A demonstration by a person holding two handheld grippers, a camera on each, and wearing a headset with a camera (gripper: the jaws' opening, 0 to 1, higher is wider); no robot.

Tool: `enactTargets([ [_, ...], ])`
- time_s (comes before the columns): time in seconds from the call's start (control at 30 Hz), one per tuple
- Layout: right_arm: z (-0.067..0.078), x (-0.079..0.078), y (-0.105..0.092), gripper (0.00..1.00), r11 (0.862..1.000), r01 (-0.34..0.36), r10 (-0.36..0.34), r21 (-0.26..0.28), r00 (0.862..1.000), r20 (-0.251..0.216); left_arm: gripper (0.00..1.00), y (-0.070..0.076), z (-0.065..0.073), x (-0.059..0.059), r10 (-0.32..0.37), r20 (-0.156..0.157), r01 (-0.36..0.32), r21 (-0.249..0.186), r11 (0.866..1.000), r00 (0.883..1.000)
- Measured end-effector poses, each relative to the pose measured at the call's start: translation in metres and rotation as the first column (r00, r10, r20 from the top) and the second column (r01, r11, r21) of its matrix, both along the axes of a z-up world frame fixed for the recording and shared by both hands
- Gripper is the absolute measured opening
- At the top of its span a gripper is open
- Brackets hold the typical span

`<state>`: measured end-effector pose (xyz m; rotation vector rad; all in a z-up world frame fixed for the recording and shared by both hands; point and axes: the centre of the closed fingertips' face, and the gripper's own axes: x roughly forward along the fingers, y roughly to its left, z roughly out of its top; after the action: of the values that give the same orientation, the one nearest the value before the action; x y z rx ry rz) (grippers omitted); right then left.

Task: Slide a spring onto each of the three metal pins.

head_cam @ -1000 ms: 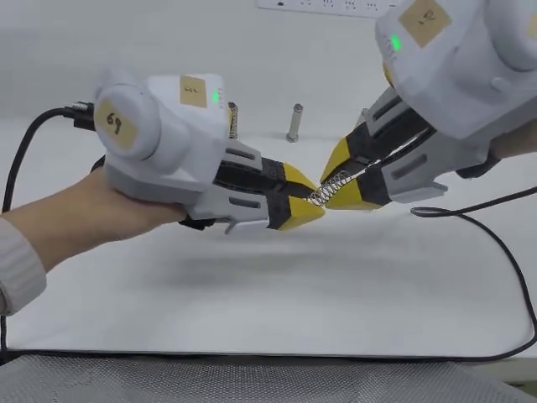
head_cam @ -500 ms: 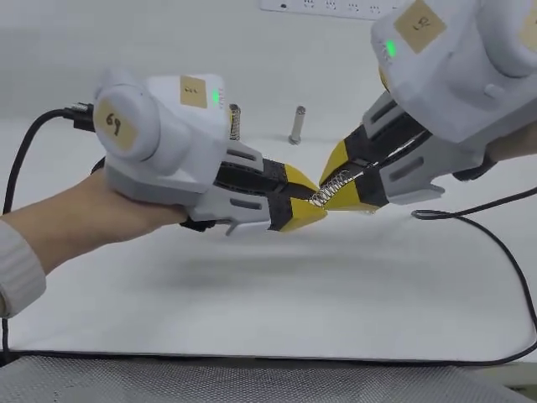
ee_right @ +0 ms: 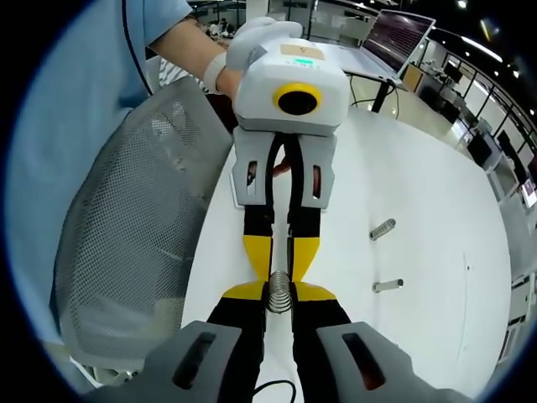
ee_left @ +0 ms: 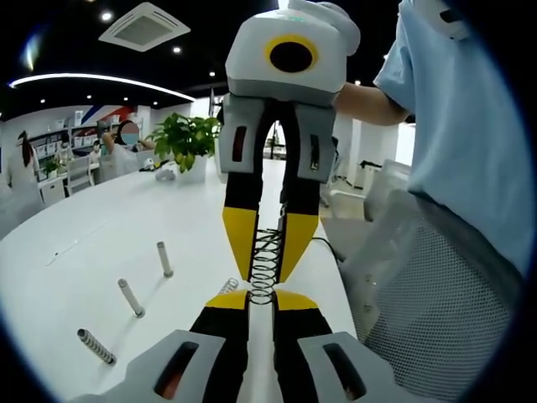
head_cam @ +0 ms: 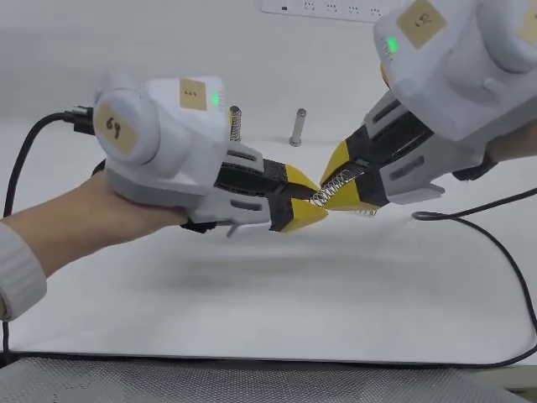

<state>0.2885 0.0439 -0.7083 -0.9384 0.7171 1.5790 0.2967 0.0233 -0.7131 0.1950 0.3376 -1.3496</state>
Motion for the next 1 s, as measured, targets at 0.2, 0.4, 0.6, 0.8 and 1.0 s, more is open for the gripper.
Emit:
enactTargets([
  [0.2,0.0,0.0,0.0,0.08,1.0,-0.004,0.004,-0.004,1.0,0.002,0.03,0.001,-0.001,0.0,0.005,0.004,-0.005,-0.005,1.0,1.0],
  [0.4,0.0,0.001,-0.002,0.08,1.0,-0.004,0.004,-0.006,1.0,0.007,0.18,0.005,-0.002,0.001,0.027,-0.004,-0.027,-0.007,1.0,1.0],
  [0.6,-0.002,0.0,-0.003,0.08,1.0,-0.007,0.007,-0.012,1.0,0.008,0.32,0.009,-0.004,0.001,0.058,-0.021,-0.059,-0.013,0.998,0.998],
  [0.8,0.0,-0.001,-0.002,0.08,1.0,-0.007,0.007,-0.011,1.0,0.01,0.48,0.017,-0.005,0.003,0.112,-0.03,-0.113,-0.024,0.993,0.993],
  [1.0,0.0,-0.001,-0.001,0.08,1.0,-0.009,0.009,-0.009,1.0,0.01,0.56,0.026,-0.005,0.005,0.157,-0.039,-0.158,-0.028,0.987,0.987],
])
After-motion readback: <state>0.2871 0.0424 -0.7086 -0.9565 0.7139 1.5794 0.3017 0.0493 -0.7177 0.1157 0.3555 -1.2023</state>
